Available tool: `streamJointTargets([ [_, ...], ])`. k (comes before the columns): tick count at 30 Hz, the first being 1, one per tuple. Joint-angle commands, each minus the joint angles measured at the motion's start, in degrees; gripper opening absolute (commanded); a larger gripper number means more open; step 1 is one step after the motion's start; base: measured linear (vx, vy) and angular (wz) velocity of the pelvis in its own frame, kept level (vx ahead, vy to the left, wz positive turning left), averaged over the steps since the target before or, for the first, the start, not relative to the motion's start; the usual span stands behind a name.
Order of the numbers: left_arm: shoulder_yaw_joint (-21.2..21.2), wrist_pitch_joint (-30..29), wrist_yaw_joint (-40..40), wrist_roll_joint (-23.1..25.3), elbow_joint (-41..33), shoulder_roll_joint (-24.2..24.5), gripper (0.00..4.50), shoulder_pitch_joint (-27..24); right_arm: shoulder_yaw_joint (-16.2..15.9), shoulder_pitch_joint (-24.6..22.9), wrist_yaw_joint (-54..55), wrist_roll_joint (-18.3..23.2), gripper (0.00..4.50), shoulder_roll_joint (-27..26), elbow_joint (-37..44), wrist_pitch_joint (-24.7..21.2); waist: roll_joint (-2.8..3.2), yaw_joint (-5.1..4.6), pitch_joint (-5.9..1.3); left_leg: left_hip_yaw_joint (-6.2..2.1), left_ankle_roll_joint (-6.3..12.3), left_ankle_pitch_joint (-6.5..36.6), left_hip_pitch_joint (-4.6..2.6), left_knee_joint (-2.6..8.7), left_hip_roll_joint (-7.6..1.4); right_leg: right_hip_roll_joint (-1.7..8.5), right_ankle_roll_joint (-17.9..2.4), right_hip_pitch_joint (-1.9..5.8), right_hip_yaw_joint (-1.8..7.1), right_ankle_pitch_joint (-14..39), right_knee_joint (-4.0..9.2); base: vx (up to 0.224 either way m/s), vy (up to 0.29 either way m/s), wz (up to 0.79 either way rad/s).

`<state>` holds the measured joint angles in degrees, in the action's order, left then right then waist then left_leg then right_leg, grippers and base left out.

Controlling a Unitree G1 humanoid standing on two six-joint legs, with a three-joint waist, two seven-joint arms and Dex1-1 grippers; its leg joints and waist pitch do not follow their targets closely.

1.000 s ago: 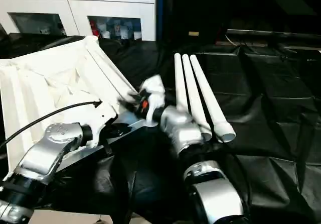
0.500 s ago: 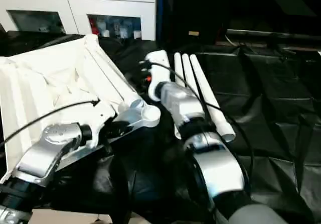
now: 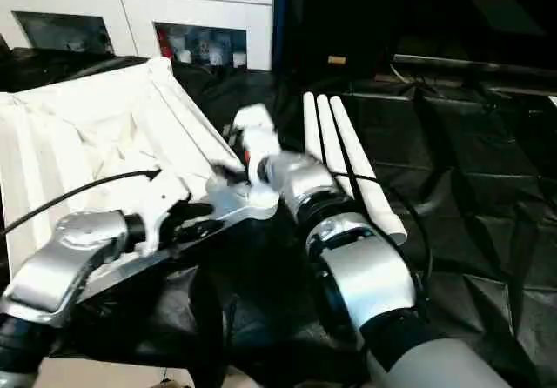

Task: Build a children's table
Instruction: Insert table leg to table base

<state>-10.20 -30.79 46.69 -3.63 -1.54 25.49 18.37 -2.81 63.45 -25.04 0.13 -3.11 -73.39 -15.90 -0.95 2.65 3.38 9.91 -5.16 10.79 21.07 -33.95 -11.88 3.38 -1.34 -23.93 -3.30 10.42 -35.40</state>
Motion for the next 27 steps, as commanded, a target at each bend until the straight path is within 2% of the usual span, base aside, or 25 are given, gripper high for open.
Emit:
streamJointTargets([
  [1, 0.21, -0.61, 0.06, -0.06, -1.25, 0.76, 2.23, -0.57, -0.30, 0.44, -0.09, -0.88, 4.50, 0.02, -1.09, -0.60, 0.75, 0.24, -4.12, 0.08, 0.54, 5.96, -0.58, 3.67, -1.14, 4.00, -14.31, 3.59, 2.62, 2.15, 2.55, 0.000, 0.000, 0.00],
  [3, 0.16, -0.84, 0.05, -0.27, -1.55, 1.09, 2.23, -0.75, 0.32, 0.44, 0.26, -0.79, 4.50, -0.07, -1.47, -0.35, 0.77, 0.32, -4.12, 0.09, 0.45, 6.18, -0.67, 3.67, -1.15, 3.97, -14.32, 3.53, 2.60, 2.29, 2.57, 0.000, 0.000, 0.00],
  [4, 0.14, -0.96, -0.03, -0.41, -1.67, 1.26, 2.29, -0.79, 1.14, 0.53, 0.59, -0.32, 4.20, -0.14, -1.64, 0.03, 0.80, 0.39, -4.11, 0.09, 0.28, 6.37, -0.65, 3.67, -1.15, 3.97, -14.34, 3.53, 2.63, 2.47, 2.55, 0.000, 0.000, 0.00],
  [6, 0.13, -1.25, -0.12, -0.55, -1.91, 1.42, 2.29, -0.78, 2.57, 0.69, 0.75, 0.71, 4.12, -0.23, -1.81, 0.67, 0.76, 0.65, -4.12, 0.12, 0.13, 6.65, -0.68, 3.66, -1.14, 4.01, -14.21, 3.55, 2.68, 2.71, 2.56, 0.000, 0.000, 0.00],
  [12, -0.06, -1.78, -0.22, -0.76, -2.40, 1.61, 2.29, -0.87, 3.86, 0.40, 0.48, 1.58, 3.64, 0.01, -2.18, 1.70, 0.67, 0.80, -4.05, 0.08, -0.19, 7.29, -0.56, 3.66, -1.08, 4.00, -13.82, 3.55, 2.69, 3.75, 2.57, 0.000, 0.000, 0.00],
  [17, -0.37, -2.08, -0.08, -0.93, -2.76, 1.83, 2.29, -1.20, 4.26, -0.31, 0.46, 0.84, 3.27, 0.44, -2.59, 1.87, 0.62, 0.84, -3.94, 0.04, -0.53, 8.80, -0.65, 3.70, -1.09, 4.03, -13.17, 3.36, 2.70, 6.90, 2.88, 0.000, 0.000, 0.00],
  [23, -0.75, -2.46, 0.00, -0.91, -3.15, 2.05, 2.29, -1.68, 3.84, -1.07, 0.02, -0.05, 2.78, 0.73, -2.96, 1.56, 0.42, 0.85, -3.98, -0.01, -0.41, 8.42, -0.54, 3.67, -1.05, 3.97, -12.83, 3.37, 2.64, 7.07, 2.80, 0.000, 0.000, 0.00],
  [24, -0.82, -2.53, -0.01, -0.93, -3.29, 2.10, 2.29, -1.77, 3.62, -1.25, -0.01, -0.26, 2.59, 0.78, -3.04, 1.54, 0.45, 0.85, -3.97, 0.00, -0.43, 8.45, -0.53, 3.66, -1.05, 3.99, -12.81, 3.36, 2.67, 7.15, 2.81, 0.000, 0.000, 0.00],
  [25, -0.85, -2.67, -0.11, -0.97, -3.56, 2.14, 2.29, -1.96, 3.40, -1.56, 0.21, -0.55, 2.52, 0.86, -3.15, 1.64, 0.25, 0.86, -3.98, 0.02, -0.39, 8.44, -0.52, 3.66, -1.05, 4.01, -12.79, 3.35, 2.67, 7.36, 2.83, 0.000, 0.000, 0.00],
  [27, -0.84, -2.72, -0.15, -0.98, -3.67, 2.16, 2.29, -2.05, 3.37, -1.66, 0.31, -0.62, 2.38, 0.89, -3.18, 1.68, 0.40, 0.89, -3.96, 0.00, -0.50, 8.63, -0.55, 3.68, -1.09, 4.06, -12.70, 3.29, 2.68, 7.68, 2.88, 0.000, 0.000, 0.00],
])
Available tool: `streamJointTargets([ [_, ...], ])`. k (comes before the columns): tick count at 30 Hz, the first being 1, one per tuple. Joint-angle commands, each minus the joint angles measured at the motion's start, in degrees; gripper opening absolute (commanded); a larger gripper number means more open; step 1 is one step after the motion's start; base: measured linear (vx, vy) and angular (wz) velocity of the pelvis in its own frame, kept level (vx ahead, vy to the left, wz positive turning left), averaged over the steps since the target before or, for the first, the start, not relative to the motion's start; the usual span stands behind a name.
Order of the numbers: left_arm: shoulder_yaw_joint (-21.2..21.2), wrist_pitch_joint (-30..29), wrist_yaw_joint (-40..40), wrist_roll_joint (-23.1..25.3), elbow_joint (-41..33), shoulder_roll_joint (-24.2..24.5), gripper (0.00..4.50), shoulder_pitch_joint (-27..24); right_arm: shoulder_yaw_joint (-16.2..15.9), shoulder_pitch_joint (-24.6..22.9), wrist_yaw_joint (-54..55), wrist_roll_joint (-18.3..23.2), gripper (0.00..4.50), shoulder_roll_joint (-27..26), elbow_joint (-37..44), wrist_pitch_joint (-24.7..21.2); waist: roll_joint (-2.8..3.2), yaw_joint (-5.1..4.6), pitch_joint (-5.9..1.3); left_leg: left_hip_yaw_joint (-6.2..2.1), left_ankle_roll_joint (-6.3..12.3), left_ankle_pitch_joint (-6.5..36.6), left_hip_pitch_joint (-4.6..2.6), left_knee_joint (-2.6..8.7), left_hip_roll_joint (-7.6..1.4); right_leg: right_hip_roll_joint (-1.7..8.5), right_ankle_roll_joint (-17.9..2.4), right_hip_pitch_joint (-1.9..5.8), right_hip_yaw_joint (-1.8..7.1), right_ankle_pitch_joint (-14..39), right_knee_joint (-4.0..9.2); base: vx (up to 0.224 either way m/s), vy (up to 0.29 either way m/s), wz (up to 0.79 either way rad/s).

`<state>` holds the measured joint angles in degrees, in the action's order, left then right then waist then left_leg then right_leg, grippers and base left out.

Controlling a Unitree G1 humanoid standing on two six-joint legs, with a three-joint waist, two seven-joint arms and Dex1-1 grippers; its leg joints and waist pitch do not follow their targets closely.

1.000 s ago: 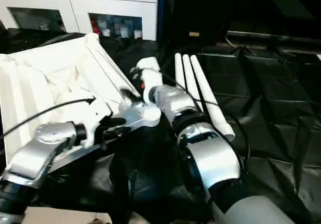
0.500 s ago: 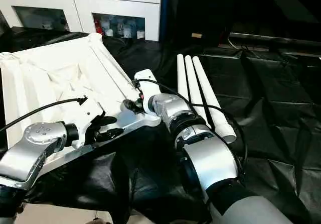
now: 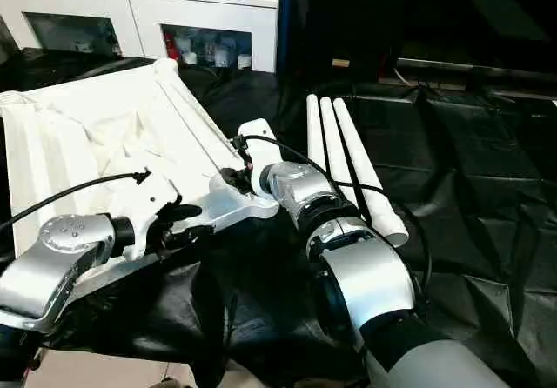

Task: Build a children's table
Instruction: Insert table leg to table base

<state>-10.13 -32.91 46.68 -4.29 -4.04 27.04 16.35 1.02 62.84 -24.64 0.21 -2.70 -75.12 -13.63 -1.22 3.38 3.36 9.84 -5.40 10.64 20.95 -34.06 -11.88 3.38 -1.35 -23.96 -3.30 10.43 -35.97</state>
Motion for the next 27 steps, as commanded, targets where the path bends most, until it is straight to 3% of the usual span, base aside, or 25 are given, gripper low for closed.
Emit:
streamJointTargets([
  [1, -0.89, -0.65, -0.15, -0.34, -1.28, 0.65, 2.29, -0.13, -0.43, -1.10, -0.06, -0.74, 2.38, 0.50, -1.47, -0.56, 0.59, 0.16, -3.93, 0.07, -0.30, 8.94, -0.49, 3.82, -1.09, 3.97, -12.65, 3.29, 2.65, 7.71, 3.42, 0.000, 0.000, 0.00],
  [10, 0.10, 0.14, -1.48, -0.34, -0.95, 0.03, 2.29, 0.04, 1.63, -0.63, -0.23, 0.27, 1.62, 1.11, -1.12, 0.34, 0.65, 0.05, -3.85, -0.02, -1.08, 11.05, -0.62, 3.89, -1.08, 3.91, -12.17, 3.19, 2.68, 9.25, 3.62, 0.000, 0.000, 0.00],
  [20, 2.34, 2.82, -5.44, -0.12, -0.97, -1.64, 2.29, 1.04, 3.49, 0.42, -6.40, 2.00, 0.93, 6.18, 1.96, 2.81, 0.37, 0.27, -4.07, 0.04, 0.13, 8.64, -0.29, 3.56, -1.01, 3.80, -13.12, 3.55, 2.57, 6.08, 3.29, 0.000, 0.000, 0.00],
  [21, 2.38, 2.98, -5.59, -0.03, -1.03, -1.63, 2.29, 0.99, 3.47, 0.39, -6.58, 1.98, 0.93, 6.31, 2.11, 3.10, 0.75, 0.33, -4.13, -0.03, 0.16, 8.76, -0.31, 3.51, -1.04, 3.84, -13.20, 3.55, 2.52, 5.89, 3.22, 0.000, 0.000, 0.00],
  [23, 2.97, 4.33, -6.74, 0.49, -1.71, -1.68, 2.29, 0.60, 2.42, -0.06, -7.84, 0.95, 1.18, 7.14, 3.09, 5.79, 0.67, 0.18, -4.14, 0.05, 0.49, 8.76, -0.24, 3.40, -1.04, 3.77, -13.58, 3.57, 2.48, 5.00, 3.24, 0.000, 0.000, 0.00],
  [24, 3.80, 4.78, -7.80, 0.64, -2.68, -1.78, 2.29, 0.26, 0.10, -0.68, -8.74, -1.33, 1.26, 7.91, 3.84, 9.08, 0.83, 0.24, -4.18, -0.02, 0.47, 8.80, -0.19, 3.40, -1.07, 3.86, -13.70, 3.61, 2.43, 4.96, 3.16, 0.000, 0.000, 0.00],
  [27, 6.16, 2.91, -8.78, -0.28, -8.00, -0.69, 2.29, -1.74, -6.14, -1.69, -10.91, -7.26, 1.38, 10.10, 5.07, 17.51, 0.38, 0.02, -4.06, 0.07, 0.77, 8.99, -0.10, 3.29, -1.15, 3.91, -14.28, 3.63, 2.38, 5.40, 3.27, 0.000, 0.000, 0.00],
])
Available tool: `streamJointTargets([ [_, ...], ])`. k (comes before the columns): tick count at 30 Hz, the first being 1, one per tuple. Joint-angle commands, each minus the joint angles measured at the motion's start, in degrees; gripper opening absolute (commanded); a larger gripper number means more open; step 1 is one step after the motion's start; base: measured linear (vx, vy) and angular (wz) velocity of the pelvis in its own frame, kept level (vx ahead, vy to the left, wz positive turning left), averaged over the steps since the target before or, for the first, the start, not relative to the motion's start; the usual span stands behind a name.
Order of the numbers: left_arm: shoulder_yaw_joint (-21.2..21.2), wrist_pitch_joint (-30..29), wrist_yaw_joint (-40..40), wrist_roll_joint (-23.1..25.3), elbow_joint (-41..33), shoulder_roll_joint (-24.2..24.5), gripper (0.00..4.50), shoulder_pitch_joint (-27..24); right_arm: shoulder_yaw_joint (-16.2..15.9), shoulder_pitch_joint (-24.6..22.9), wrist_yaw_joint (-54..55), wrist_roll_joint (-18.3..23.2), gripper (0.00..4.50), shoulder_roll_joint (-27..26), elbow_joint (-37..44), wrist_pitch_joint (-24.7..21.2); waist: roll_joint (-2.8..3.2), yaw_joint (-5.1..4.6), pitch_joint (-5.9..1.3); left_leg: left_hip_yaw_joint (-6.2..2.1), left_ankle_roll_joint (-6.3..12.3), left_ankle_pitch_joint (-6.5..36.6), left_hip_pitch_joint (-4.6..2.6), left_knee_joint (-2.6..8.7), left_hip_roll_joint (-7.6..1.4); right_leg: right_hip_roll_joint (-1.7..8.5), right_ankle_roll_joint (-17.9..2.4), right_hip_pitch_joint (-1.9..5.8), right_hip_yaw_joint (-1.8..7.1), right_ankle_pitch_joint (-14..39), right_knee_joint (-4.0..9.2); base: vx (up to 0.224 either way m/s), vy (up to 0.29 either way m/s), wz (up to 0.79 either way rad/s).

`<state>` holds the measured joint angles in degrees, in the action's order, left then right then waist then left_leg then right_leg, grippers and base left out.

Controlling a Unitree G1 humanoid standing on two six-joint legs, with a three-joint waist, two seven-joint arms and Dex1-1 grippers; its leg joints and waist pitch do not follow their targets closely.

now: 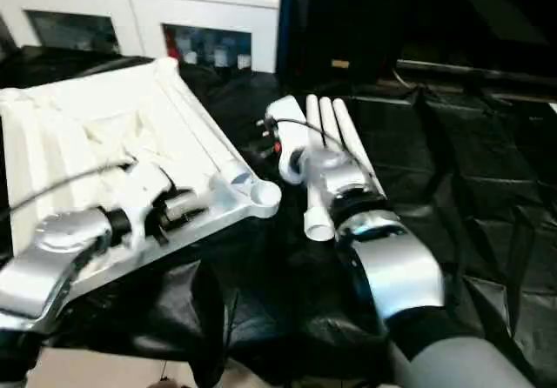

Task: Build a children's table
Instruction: Insert table leg to table base

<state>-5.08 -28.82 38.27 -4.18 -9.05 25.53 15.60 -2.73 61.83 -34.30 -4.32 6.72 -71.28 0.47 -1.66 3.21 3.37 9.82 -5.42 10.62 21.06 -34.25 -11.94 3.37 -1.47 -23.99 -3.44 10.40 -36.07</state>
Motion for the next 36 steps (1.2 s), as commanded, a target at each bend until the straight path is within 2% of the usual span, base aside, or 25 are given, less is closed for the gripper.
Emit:
streamJointTargets([
  [1, 1.22, -1.48, -0.26, -0.44, -3.51, 1.08, 2.29, -1.23, -2.80, -0.68, -1.41, -3.18, 1.62, 0.85, 1.28, 4.07, 0.63, 0.30, -4.02, 0.04, 1.11, 9.04, -0.15, 3.48, -1.13, 3.98, -14.14, 3.70, 2.52, 6.46, 3.30, 0.000, 0.000, 0.00],
  [2, 1.36, -1.87, -0.12, -0.51, -4.22, 1.44, 2.29, -1.55, -3.35, -0.66, -1.63, -3.80, 1.68, 1.10, 1.35, 4.97, 0.75, 0.24, -3.93, 0.09, 1.32, 9.52, -0.25, 3.46, -1.16, 3.92, -14.00, 3.48, 2.53, 7.54, 3.43, 0.000, 0.000, 0.00],
  [3, 1.87, -2.86, 0.17, -0.64, -6.02, 2.37, 2.29, -2.41, -4.58, -0.34, -2.35, -5.12, 1.73, 1.68, 1.37, 6.67, 0.47, 0.17, -3.94, 0.11, 1.43, 9.55, -0.20, 3.48, -1.13, 3.86, -13.95, 3.54, 2.50, 7.86, 3.44, 0.000, 0.000, 0.00],
  [5, 2.98, -4.57, 0.96, -1.61, -9.81, 4.51, 2.29, -4.42, -7.44, 0.50, -5.14, -7.90, 1.82, 2.93, 1.12, 10.37, 0.60, 0.21, -3.84, 0.10, 1.63, 10.16, -0.25, 3.44, -1.22, 3.88, -13.85, 3.33, 2.54, 9.09, 3.49, 0.000, 0.000, 0.00],
  [6, 3.23, -5.09, 1.29, -1.91, -10.76, 5.07, 2.29, -5.01, -8.38, 0.69, -6.32, -8.64, 2.05, 3.24, 0.99, 11.60, 0.45, 0.17, -3.84, 0.07, 1.70, 10.28, -0.22, 3.46, -1.28, 3.87, -13.90, 3.36, 2.50, 9.15, 3.47, 0.000, 0.000, 0.00],
  [8, 3.63, -6.12, 1.93, -2.46, -12.58, 5.99, 2.29, -6.23, -9.95, 0.97, -8.69, -9.77, 2.18, 3.70, 0.57, 13.53, 0.65, 0.26, -3.69, 0.07, 1.72, 11.36, -0.33, 3.47, -1.29, 3.77, -13.79, 3.18, 2.54, 10.26, 3.57, 0.000, 0.000, 0.00],
  [9, 3.65, -6.19, 1.95, -2.51, -12.70, 6.03, 2.29, -6.31, -10.03, 0.98, -8.80, -9.82, 2.27, 3.73, 0.53, 13.62, 0.39, 0.18, -3.62, 0.11, 1.81, 11.64, -0.29, 3.52, -1.27, 3.71, -13.78, 3.15, 2.54, 10.55, 3.64, 0.000, 0.000, 0.00],
  [11, 3.89, -7.78, 1.88, -3.11, -14.76, 6.25, 2.29, -7.85, -11.78, 1.16, -11.12, -11.38, 2.56, 4.23, -0.36, 15.47, 0.58, 0.36, -3.58, -0.01, 1.41, 12.88, -0.45, 3.59, -1.44, 3.81, -13.78, 3.04, 2.54, 11.63, 3.64, 0.000, 0.000, 0.00],
  [12, 3.93, -8.14, 1.82, -3.17, -15.18, 6.31, 2.29, -8.13, -12.20, 1.20, -11.60, -11.80, 2.56, 4.36, -0.50, 15.91, 0.52, 0.27, -3.49, -0.06, 1.44, 12.93, -0.27, 3.66, -1.38, 3.74, -13.70, 3.10, 2.52, 11.72, 3.69, 0.000, 0.000, 0.00],
  [13, 3.97, -8.42, 1.77, -3.20, -15.50, 6.37, 2.29, -8.32, -12.52, 1.24, -11.93, -12.12, 2.62, 4.46, -0.60, 16.25, 0.19, 0.37, -3.51, -0.05, 1.53, 12.80, -0.27, 3.61, -1.34, 3.75, -13.51, 3.11, 2.57, 11.75, 3.61, 0.000, 0.000, 0.00],
  [15, 4.12, -9.50, 1.34, -3.51, -16.48, 6.64, 2.29, -8.79, -12.97, 1.50, -12.65, -12.64, 2.92, 4.54, -1.08, 16.86, 0.26, 0.40, -3.53, -0.05, 1.52, 12.61, -0.32, 3.59, -1.31, 3.78, -13.37, 3.06, 2.60, 11.88, 3.66, 0.000, 0.000, 0.00],
  [16, 4.13, -9.62, 1.29, -3.56, -16.59, 6.68, 2.29, -8.84, -13.01, 1.53, -12.73, -12.69, 2.92, 4.55, -1.13, 16.93, 0.05, 0.38, -3.51, -0.10, 1.55, 12.82, -0.31, 3.62, -1.30, 3.77, -13.34, 3.07, 2.58, 12.22, 3.66, 0.000, 0.000, 0.00],
  [21, 4.45, -11.72, 0.97, -4.41, -18.93, 7.50, 2.29, -10.22, -15.81, 3.15, -9.54, -16.39, 3.40, 5.11, -2.38, 18.93, -0.12, 0.33, -3.48, -0.13, 1.16, 12.63, -0.29, 3.64, -1.28, 3.74, -13.03, 3.04, 2.56, 12.16, 3.62, 0.000, 0.000, 0.00],
  [26, 4.25, -12.15, 0.58, -4.26, -19.13, 7.48, 2.29, -10.57, -18.42, 3.24, -4.66, -19.80, 3.49, 4.63, -2.92, 20.19, -0.06, 0.25, -3.52, -0.11, 0.82, 12.67, -0.26, 3.60, -1.10, 3.60, -12.58, 3.02, 2.56, 11.65, 3.57, 0.000, 0.000, 0.00],
  [36, 4.97, -14.33, 0.38, -5.30, -21.14, 9.02, 2.29, -11.37, -19.86, 2.66, 1.61, -22.20, 3.49, 2.51, -4.81, 19.39, 0.03, 0.42, -3.58, -0.14, 0.57, 12.75, -0.33, 3.63, -1.06, 3.54, -12.49, 3.04, 2.58, 10.13, 3.32, 0.000, 0.000, 0.00],
])
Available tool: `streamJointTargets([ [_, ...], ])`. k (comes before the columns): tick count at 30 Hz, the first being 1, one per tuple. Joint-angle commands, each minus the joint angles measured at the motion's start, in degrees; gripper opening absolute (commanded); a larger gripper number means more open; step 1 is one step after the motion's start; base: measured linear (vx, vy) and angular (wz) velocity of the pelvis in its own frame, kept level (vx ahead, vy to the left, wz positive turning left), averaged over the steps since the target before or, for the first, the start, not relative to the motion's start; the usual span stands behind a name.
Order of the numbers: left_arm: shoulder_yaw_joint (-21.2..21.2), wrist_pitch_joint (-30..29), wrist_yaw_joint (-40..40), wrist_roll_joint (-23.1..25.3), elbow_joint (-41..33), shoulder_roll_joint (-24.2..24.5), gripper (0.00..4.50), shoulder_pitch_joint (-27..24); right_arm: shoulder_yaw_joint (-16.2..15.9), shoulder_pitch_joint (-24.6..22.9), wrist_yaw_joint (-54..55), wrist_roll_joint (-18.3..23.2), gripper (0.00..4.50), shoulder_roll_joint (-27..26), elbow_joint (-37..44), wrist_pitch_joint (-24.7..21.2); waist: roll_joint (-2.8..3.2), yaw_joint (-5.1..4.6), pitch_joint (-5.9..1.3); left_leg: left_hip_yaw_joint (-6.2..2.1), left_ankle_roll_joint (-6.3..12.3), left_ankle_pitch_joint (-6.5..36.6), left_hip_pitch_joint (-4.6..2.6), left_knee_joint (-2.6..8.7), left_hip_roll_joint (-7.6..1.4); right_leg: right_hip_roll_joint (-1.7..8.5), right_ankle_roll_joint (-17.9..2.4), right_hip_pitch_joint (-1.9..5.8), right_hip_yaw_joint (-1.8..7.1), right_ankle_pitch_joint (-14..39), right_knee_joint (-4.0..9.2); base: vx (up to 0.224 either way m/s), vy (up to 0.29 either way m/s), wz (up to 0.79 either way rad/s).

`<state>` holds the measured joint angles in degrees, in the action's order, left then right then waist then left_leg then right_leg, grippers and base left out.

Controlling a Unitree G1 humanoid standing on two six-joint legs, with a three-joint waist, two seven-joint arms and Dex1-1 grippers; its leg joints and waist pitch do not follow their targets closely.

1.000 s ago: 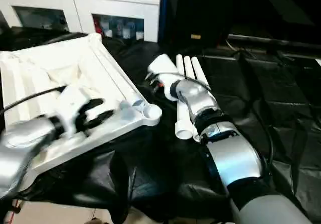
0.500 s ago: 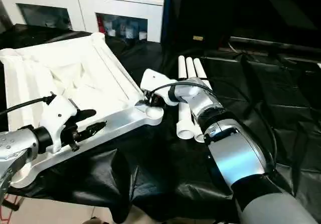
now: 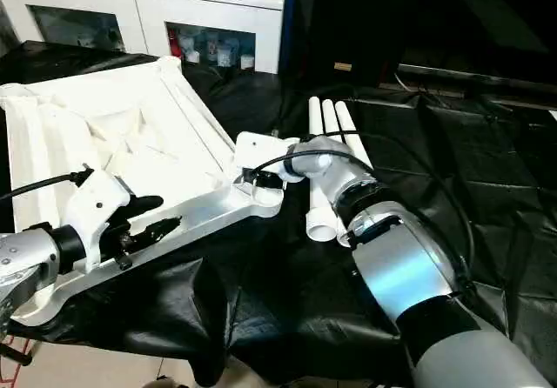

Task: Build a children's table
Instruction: Insert table leg to table base

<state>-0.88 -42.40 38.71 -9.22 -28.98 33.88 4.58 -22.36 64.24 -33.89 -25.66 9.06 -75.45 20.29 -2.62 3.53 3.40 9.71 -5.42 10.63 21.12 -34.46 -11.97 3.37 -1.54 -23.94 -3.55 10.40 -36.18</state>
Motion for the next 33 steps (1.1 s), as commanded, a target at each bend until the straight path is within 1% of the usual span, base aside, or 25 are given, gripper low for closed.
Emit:
streamJointTargets([
  [1, 0.89, -0.90, 0.01, -0.29, -1.34, 0.90, 2.29, -0.54, -0.65, 0.34, 2.32, -1.38, 3.49, 0.05, -0.74, -0.21, 1.08, 0.18, -3.62, -0.06, 0.45, 12.59, -0.42, 3.85, -1.01, 3.56, -12.38, 2.99, 2.69, 9.94, 3.39, 0.000, 0.000, 0.00],
  [4, 1.16, -1.48, 0.06, -0.50, -1.88, 1.33, 2.29, -0.89, -1.02, 0.59, 4.01, -2.11, 3.49, -0.40, -1.21, -0.41, 1.17, 0.13, -3.58, -0.08, 0.14, 13.14, -0.41, 3.87, -0.96, 3.53, -12.12, 2.97, 2.68, 10.35, 3.42, 0.000, 0.000, 0.00],
  [5, 1.30, -1.97, -0.11, -0.84, -2.26, 1.60, 2.29, -1.00, -0.95, 0.66, 4.40, -2.31, 3.49, -0.78, -1.52, -0.86, 1.01, 0.09, -3.59, -0.09, 0.07, 13.22, -0.41, 3.89, -1.01, 3.57, -12.11, 3.01, 2.68, 10.25, 3.38, 0.000, 0.000, 0.00],
  [9, 1.39, -2.68, -0.10, -1.29, -2.83, 2.25, 2.29, -1.50, -1.78, 0.31, 4.67, -3.07, 3.49, -1.28, -1.96, -0.81, 1.02, 0.14, -3.58, -0.08, 0.14, 13.38, -0.39, 3.88, -0.97, 3.58, -12.12, 2.95, 2.72, 10.24, 3.37, 0.000, 0.000, 0.00],
  [13, 1.91, -3.74, -0.15, -1.94, -4.49, 2.70, 2.29, -2.60, -1.44, 0.19, 4.90, -3.08, 3.49, -1.68, -2.11, -0.38, 0.74, 0.20, -3.55, -0.07, 0.20, 12.99, -0.37, 3.90, -0.98, 3.56, -11.75, 2.96, 2.70, 10.25, 3.29, 0.000, 0.000, 0.00],
  [15, 2.44, -4.42, -0.40, -2.25, -5.32, 2.62, 2.29, -3.20, -0.96, 0.29, 4.88, -2.75, 3.49, -1.87, -2.14, -0.39, 0.80, 0.16, -3.55, -0.07, 0.00, 13.25, -0.46, 3.91, -1.06, 3.59, -11.70, 2.92, 2.72, 10.41, 3.29, 0.000, 0.000, 0.00],
  [16, 2.57, -4.67, -0.53, -2.29, -5.54, 2.60, 2.29, -3.32, -1.01, 0.36, 5.21, -2.93, 3.49, -1.90, -2.20, -0.41, 0.65, 0.09, -3.51, -0.04, -0.02, 13.24, -0.45, 3.94, -1.07, 3.51, -11.75, 2.87, 2.71, 10.13, 3.29, 0.000, 0.000, 0.00],
  [17, 2.60, -4.76, -0.58, -2.30, -5.62, 2.60, 2.29, -3.36, -1.06, 0.39, 5.37, -3.03, 3.49, -1.90, -2.22, -0.42, 0.66, 0.11, -3.46, -0.06, -0.01, 13.42, -0.42, 3.94, -1.02, 3.51, -11.72, 2.88, 2.71, 10.35, 3.32, 0.000, 0.000, 0.00],
  [19, 2.55, -4.72, -1.16, -2.21, -5.71, 2.80, 2.29, -3.55, -1.23, 0.58, 6.91, -3.43, 3.49, -2.19, -2.42, -0.73, 0.49, 0.17, -3.32, -0.07, -0.07, 14.10, -0.50, 4.00, -0.97, 3.52, -11.18, 2.78, 2.72, 11.67, 3.47, 0.000, 0.000, 0.00],
  [20, 2.64, -4.94, -1.56, -2.20, -5.98, 2.88, 2.29, -3.61, -1.41, 0.78, 8.19, -3.61, 3.49, -2.40, -2.51, -0.98, 0.29, 0.24, -3.15, -0.11, -0.14, 14.02, -0.40, 4.08, -0.99, 3.58, -10.80, 2.77, 2.76, 12.14, 3.43, 0.000, 0.000, 0.00],
  [21, 2.74, -5.19, -1.70, -2.26, -6.25, 2.90, 2.29, -3.63, -1.42, 0.85, 8.61, -3.60, 3.49, -2.53, -2.55, -1.09, 0.38, 0.24, -3.19, -0.13, -0.21, 14.02, -0.40, 4.08, -0.96, 3.61, -10.71, 2.78, 2.78, 12.25, 3.43, 0.000, 0.000, 0.00],
  [23, 2.91, -5.57, -1.83, -2.39, -6.66, 2.98, 2.29, -3.71, -1.43, 0.92, 9.00, -3.67, 3.49, -2.67, -2.59, -1.21, 0.34, 0.16, -3.01, -0.16, -0.50, 14.62, -0.46, 4.13, -0.98, 3.56, -10.42, 2.62, 2.77, 12.82, 3.46, 0.000, 0.000, 0.00],
  [24, 3.61, -6.50, -2.00, -2.67, -7.74, 3.35, 2.29, -4.30, -1.78, 1.02, 10.38, -4.36, 3.49, -3.16, -2.75, -1.64, 0.24, 0.14, -2.52, -0.22, -0.72, 15.30, -0.41, 4.31, -0.98, 3.51, -10.17, 2.42, 2.78, 13.35, 3.58, 0.000, 0.000, 0.00],
  [26, 3.84, -6.76, -2.02, -2.73, -8.09, 3.49, 2.29, -4.54, -1.90, 1.05, 10.71, -4.57, 3.49, -3.32, -2.78, -1.70, 0.25, 0.09, -2.57, -0.30, -1.05, 15.95, -0.52, 4.31, -0.98, 3.52, -10.03, 2.44, 2.73, 13.63, 3.55, 0.000, 0.000, 0.00],
  [27, 4.08, -6.99, -1.94, -2.84, -8.53, 3.72, 2.29, -5.08, -2.21, 0.98, 10.94, -4.98, 3.49, -3.65, -2.85, -1.76, 0.20, 0.05, -2.51, -0.30, -1.04, 16.06, -0.53, 4.32, -0.98, 3.48, -10.00, 2.39, 2.73, 13.53, 3.58, 0.000, 0.000, 0.00],
  [28, 4.28, -7.19, -1.97, -3.02, -8.91, 3.95, 2.29, -5.55, -2.39, 0.92, 11.26, -5.30, 3.49, -3.99, -2.94, -1.91, 0.08, 0.07, -2.30, -0.33, -0.97, 16.39, -0.47, 4.39, -0.97, 3.50, -9.89, 2.37, 2.75, 13.62, 3.60, 0.000, 0.000, 0.00],
  [29, 4.38, -7.29, -2.03, -3.16, -9.14, 4.09, 2.29, -5.86, -2.41, 0.86, 11.45, -5.43, 3.49, -4.26, -3.02, -2.11, 0.06, 0.05, -2.33, -0.38, -0.97, 16.23, -0.38, 4.41, -0.99, 3.53, -9.87, 2.47, 2.77, 13.46, 3.53, 0.000, 0.000, 0.00],
  [30, 4.51, -7.51, -2.11, -3.35, -9.48, 4.28, 2.29, -6.16, -2.42, 0.82, 11.94, -5.59, 3.49, -4.57, -3.12, -2.41, 0.07, 0.05, -2.31, -0.35, -0.93, 16.12, -0.44, 4.38, -0.96, 3.53, -9.85, 2.38, 2.80, 13.36, 3.55, 0.000, 0.000, 0.00],
  [31, 4.57, -7.65, -2.18, -3.46, -9.67, 4.39, 2.29, -6.29, -2.40, 0.80, 12.27, -5.64, 3.49, -4.75, -3.18, -2.60, 0.02, 0.07, -2.08, -0.36, -0.91, 16.33, -0.38, 4.47, -0.94, 3.50, -9.81, 2.33, 2.81, 13.65, 3.59, 0.000, 0.000, 0.00],
  [32, 4.85, -8.18, -2.51, -3.57, -10.16, 4.40, 2.29, -6.43, -1.94, 0.69, 12.75, -5.34, 3.49, -5.21, -3.30, -3.06, -0.04, 0.07, -1.99, -0.36, -0.99, 16.50, -0.48, 4.51, -0.93, 3.45, -9.78, 2.26, 2.80, 13.71, 3.59, 0.000, 0.000, 0.00],
  [33, 4.97, -8.37, -2.61, -3.59, -10.35, 4.40, 2.29, -6.46, -1.82, 0.64, 13.07, -5.29, 3.49, -5.37, -3.33, -3.10, 0.02, 0.09, -2.02, -0.39, -1.05, 16.37, -0.46, 4.49, -0.92, 3.49, -9.82, 2.30, 2.83, 13.51, 3.52, 0.000, 0.000, 0.00],
])
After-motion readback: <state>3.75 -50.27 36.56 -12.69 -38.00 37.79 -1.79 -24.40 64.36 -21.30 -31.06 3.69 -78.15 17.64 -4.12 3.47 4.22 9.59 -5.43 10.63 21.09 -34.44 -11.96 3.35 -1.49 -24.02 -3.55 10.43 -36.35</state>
